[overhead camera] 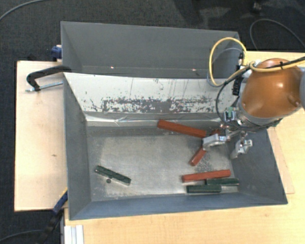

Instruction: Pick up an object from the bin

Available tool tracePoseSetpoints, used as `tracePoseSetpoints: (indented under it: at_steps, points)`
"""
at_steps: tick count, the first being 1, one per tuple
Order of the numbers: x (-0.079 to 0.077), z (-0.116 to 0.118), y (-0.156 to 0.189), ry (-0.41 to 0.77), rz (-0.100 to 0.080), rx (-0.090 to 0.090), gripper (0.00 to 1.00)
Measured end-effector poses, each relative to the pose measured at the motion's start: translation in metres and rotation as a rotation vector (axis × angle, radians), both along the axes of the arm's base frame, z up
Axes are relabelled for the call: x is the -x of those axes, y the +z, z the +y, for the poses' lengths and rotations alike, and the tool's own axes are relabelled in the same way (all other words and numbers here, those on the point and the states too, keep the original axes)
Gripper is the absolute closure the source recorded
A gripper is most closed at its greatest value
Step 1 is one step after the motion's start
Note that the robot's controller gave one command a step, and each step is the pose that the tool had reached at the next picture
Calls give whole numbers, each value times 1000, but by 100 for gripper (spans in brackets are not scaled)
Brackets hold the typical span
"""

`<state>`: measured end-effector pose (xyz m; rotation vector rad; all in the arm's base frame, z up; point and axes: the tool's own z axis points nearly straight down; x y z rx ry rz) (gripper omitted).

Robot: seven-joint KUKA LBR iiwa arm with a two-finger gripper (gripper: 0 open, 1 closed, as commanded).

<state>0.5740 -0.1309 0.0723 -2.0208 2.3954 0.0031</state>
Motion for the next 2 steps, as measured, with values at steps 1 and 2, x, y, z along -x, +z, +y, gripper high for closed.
tracePoseSetpoints:
  at_steps: [1, 2]
  points:
    - [34, 61, -2, 323, 4, 4, 0]
    - [50, -1, 2, -344, 2, 2, 0]
